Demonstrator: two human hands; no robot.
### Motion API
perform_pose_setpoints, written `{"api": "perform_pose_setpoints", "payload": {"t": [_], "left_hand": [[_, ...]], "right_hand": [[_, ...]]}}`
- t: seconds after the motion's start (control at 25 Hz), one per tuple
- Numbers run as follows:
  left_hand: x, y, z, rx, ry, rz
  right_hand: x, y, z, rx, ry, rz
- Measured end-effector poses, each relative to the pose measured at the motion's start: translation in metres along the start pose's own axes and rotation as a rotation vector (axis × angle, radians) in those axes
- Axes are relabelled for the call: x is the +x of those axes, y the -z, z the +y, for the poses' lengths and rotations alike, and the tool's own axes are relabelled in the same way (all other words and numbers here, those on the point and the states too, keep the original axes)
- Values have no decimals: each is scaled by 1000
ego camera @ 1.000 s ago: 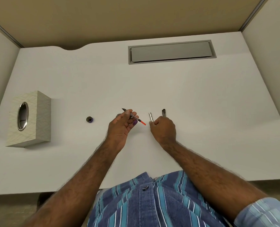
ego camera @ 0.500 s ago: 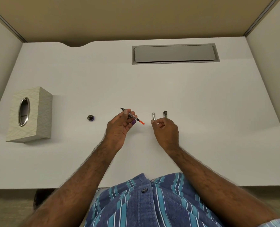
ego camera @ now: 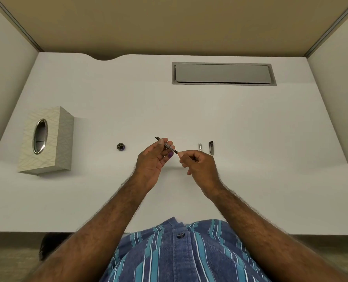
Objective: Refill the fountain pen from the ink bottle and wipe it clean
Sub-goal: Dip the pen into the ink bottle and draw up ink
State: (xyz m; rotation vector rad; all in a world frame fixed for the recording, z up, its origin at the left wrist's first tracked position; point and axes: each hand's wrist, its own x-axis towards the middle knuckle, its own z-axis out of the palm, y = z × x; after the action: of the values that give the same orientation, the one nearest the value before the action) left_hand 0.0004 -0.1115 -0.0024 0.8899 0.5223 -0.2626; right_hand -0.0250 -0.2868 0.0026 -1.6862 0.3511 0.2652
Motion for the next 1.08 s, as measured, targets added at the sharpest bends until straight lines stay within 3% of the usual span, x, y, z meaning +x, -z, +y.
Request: {"api": "perform_pose_setpoints", "payload": {"t": [0.56,0.88,1.08], "left_hand": [[8,35,40,132,81,-92],[19,71,59,734,-216,40],[22,73,52,1043,-439,-104]], "right_hand": [[-14,-31,-14,33,-50,144],[-13,-21,-23,-268,26,246],[-10,-26,-30,-494,49,240]]}}
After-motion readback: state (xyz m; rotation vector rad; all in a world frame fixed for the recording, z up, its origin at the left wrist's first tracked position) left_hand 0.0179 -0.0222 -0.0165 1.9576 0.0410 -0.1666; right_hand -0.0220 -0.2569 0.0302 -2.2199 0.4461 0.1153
